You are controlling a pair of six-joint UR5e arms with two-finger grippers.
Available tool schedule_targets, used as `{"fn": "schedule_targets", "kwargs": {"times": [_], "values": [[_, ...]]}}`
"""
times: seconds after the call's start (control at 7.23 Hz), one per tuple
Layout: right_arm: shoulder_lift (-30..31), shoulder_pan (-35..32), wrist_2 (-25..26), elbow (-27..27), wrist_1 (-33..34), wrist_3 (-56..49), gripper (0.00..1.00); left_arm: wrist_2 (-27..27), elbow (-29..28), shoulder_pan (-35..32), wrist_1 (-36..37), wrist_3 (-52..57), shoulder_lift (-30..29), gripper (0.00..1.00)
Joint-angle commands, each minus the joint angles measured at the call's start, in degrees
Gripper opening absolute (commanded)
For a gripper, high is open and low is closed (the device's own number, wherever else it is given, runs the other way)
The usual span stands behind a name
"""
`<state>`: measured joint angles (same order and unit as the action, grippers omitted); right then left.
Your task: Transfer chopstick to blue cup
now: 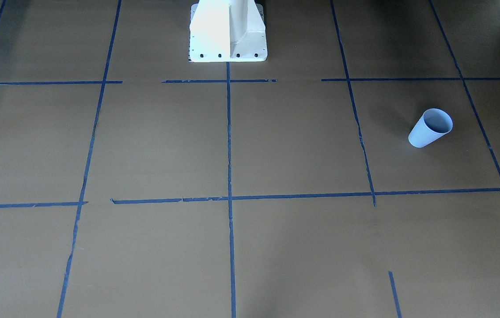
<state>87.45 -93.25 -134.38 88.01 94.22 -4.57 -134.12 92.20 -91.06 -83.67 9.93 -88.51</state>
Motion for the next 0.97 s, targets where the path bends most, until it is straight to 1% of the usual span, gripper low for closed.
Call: {"fn": "schedule_targets", "kwargs": {"times": [0.0, 0.83], "values": [[0.00, 0.00, 0.00, 0.23, -0.09, -0.09, 1.00, -0.17, 0.09, 0.00, 0.00, -0.09, 0.00, 1.00], [0.00, 0.00, -0.35, 0.40, -0.09, 0.09, 1.00, -0.26, 1.14, 0.00, -0.09, -0.35, -0.09, 1.00]]}}
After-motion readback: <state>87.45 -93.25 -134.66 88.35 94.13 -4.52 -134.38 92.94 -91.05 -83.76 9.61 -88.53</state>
